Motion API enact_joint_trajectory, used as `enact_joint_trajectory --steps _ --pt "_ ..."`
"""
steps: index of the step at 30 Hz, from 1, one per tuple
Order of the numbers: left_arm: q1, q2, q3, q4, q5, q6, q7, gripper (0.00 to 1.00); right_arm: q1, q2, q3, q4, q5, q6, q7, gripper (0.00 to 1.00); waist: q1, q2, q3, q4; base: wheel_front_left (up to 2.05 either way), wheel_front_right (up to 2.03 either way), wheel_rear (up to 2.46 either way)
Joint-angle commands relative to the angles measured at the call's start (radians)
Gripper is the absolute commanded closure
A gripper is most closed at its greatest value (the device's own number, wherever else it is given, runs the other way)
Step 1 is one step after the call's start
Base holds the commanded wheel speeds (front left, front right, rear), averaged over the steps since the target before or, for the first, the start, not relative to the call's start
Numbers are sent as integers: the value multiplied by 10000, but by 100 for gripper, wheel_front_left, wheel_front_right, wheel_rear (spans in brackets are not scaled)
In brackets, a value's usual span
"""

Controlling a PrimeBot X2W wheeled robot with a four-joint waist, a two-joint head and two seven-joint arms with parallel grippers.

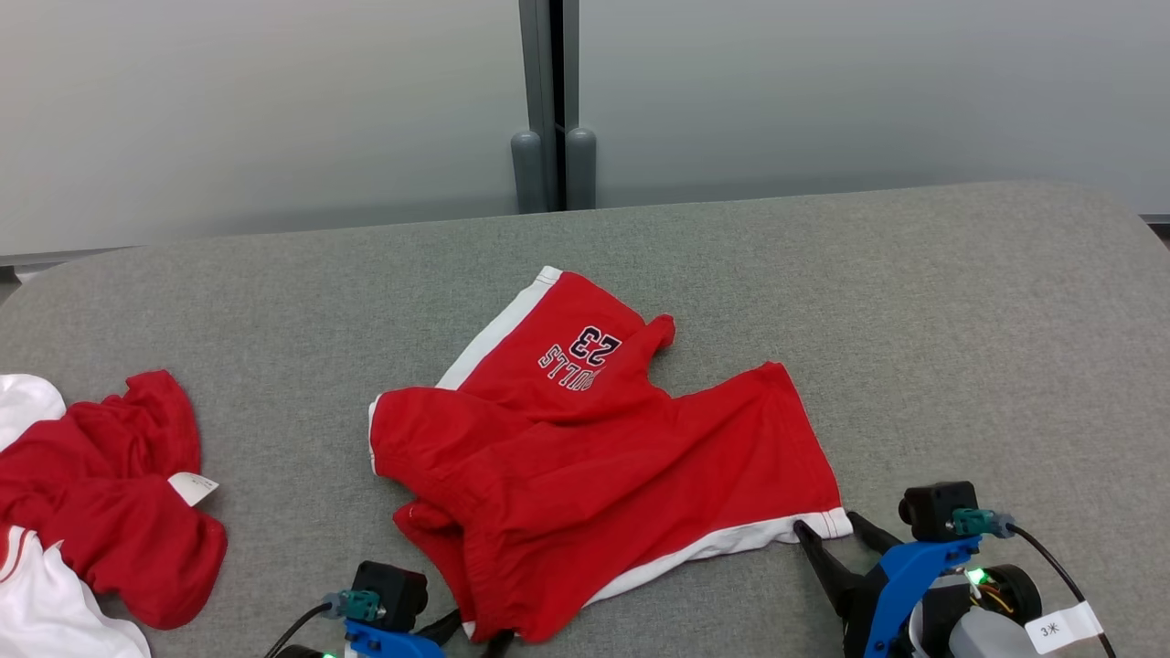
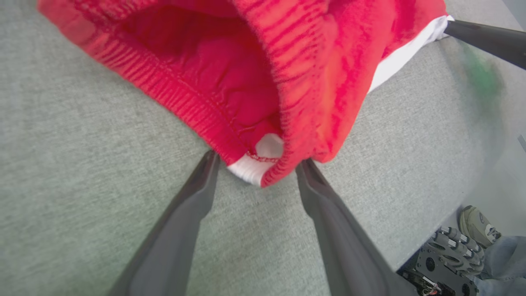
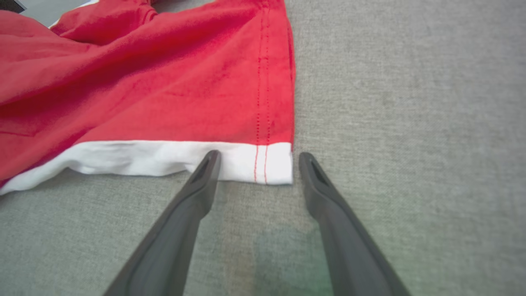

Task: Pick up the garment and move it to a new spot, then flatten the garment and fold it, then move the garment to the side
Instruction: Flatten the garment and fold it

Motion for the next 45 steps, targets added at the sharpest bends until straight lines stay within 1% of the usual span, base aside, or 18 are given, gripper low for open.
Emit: enact_joint_trajectory --steps 1,2,3,4,5,6,7,11,14,18,23,25,27,28,32,37,40,45 --pt "-163 23 -55 36 -56 -9 -96 23 -115 48 86 89 84 1 -61 0 -1 0 1 -1 0 0 0" --pt "-191 29 -110 84 -91 -9 -143 33 -149 57 169 155 160 1 -99 2 -1 0 -1 -1 0 0 0" --pt "-228 46 -170 128 -127 -9 -192 56 -186 65 248 212 235 1 -169 12 -1 0 0 0 0 0 0" --pt "-280 62 -222 162 -170 -9 -218 75 -230 74 333 272 312 1 -213 29 -1 0 -1 1 0 0 0" --pt "-318 73 -290 176 -214 -10 -262 100 -272 80 418 330 382 1 -262 55 -1 0 -1 2 0 0 0" --pt "-338 79 -370 191 -289 -10 -288 100 -315 74 526 377 421 1 -322 62 -1 0 -6 4 0 0 0" --pt "-355 100 -423 203 -349 -10 -315 100 -344 53 628 416 466 1 -413 100 -1 0 -13 9 0 0 0" --pt "-413 157 -507 47 -790 -10 -631 100 -483 -21 892 436 708 1 -977 100 -1 0 -67 31 0 0 0" --pt "-391 335 -543 -117 -1156 -10 -776 100 -464 -126 998 376 915 1 -1341 100 -1 0 -127 48 0 0 0" --pt "-288 524 -487 -669 -1763 -10 -1003 100 -355 -322 1085 15 1215 1 -1645 100 -1 0 -220 50 0 0 0" --pt "-584 1146 -252 -1763 -2563 -10 -1073 100 -274 -584 1059 -897 1792 1 -1794 100 -1 0 -289 41 0 0 0" --pt "-843 1486 -132 -1980 -2598 -10 -986 100 -375 -729 1084 -1264 2051 1 -1809 100 -1 0 -299 20 0 0 0" --pt "-1218 1868 -44 -1960 -2309 48 -802 100 -601 -844 1157 -1496 2250 1 -1762 100 -1 0 -255 -28 0 0 0" --pt "-1478 1926 2 -1930 -2248 55 -747 100 -753 -859 1232 -1617 2377 1 -1682 100 -1 0 -212 -43 0 0 0" --pt "-2738 1971 344 -1478 -2124 33 -884 100 -1591 -1069 1380 -1984 2887 1 -1382 100 -1 0 144 -123 0 0 0" --pt "-4819 1772 463 -340 -1766 12 -975 100 -3398 -939 1402 -2198 3736 1 -1174 100 -1 0 1193 -346 0 0 0" --pt "-6171 1605 348 453 -1579 -1 -995 100 -4648 -868 1405 -2044 4260 1 -1077 100 -1 0 1816 -382 0 0 0" --pt "-8380 1212 -124 1532 -1895 -5 -742 100 -6665 -821 1229 -1530 5085 3 -1200 100 -1 0 2588 -342 0 0 0"
